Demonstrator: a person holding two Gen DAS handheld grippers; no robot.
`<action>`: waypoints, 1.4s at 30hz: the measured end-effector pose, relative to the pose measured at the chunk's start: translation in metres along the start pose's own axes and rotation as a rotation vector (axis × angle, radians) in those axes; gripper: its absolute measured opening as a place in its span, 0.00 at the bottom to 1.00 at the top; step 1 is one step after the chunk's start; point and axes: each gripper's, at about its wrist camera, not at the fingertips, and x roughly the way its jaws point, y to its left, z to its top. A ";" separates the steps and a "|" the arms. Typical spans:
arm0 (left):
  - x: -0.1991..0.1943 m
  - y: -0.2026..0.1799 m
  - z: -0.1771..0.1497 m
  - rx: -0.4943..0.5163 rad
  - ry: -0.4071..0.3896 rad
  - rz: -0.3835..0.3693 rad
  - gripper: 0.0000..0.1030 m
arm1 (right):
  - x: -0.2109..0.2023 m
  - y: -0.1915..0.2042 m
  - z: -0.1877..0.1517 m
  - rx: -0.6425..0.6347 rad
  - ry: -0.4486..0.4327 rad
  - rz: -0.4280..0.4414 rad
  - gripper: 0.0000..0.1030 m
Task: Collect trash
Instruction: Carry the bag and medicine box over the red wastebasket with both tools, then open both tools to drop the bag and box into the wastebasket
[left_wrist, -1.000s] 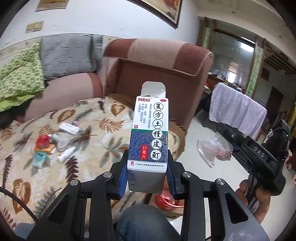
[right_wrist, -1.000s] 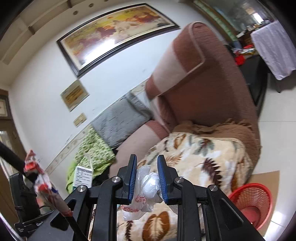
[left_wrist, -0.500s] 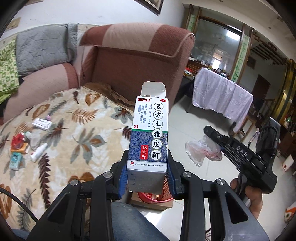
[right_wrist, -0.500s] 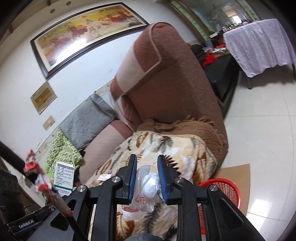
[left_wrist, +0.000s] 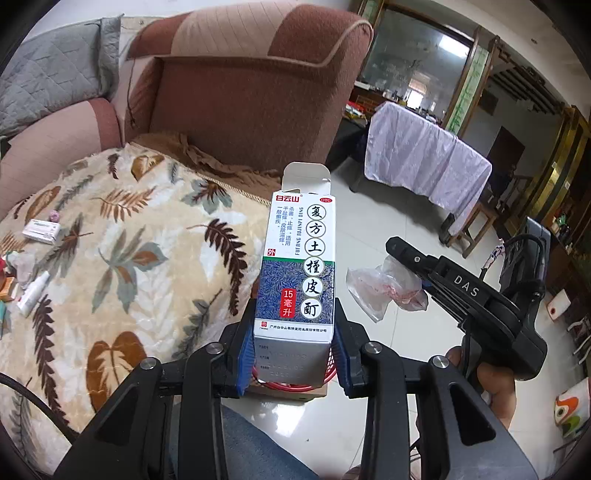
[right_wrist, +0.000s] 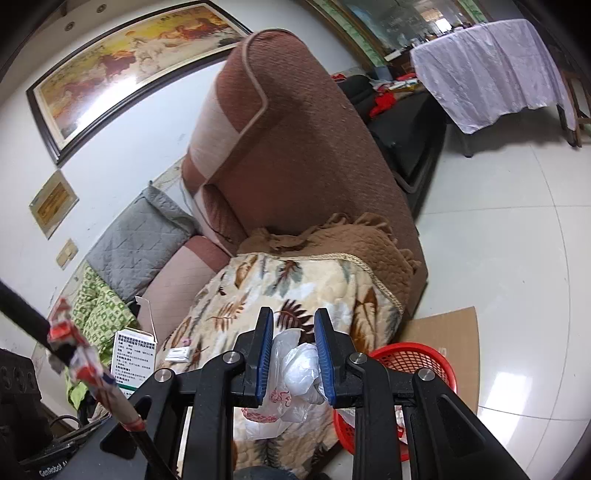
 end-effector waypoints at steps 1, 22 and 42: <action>0.004 0.000 0.000 0.000 0.006 0.000 0.33 | 0.002 -0.003 0.000 0.006 0.002 -0.006 0.24; 0.105 -0.008 -0.007 0.008 0.214 -0.026 0.33 | 0.039 -0.054 -0.013 0.117 0.065 -0.095 0.24; 0.116 -0.001 -0.011 0.007 0.255 -0.032 0.52 | 0.042 -0.053 -0.011 0.153 0.057 -0.095 0.65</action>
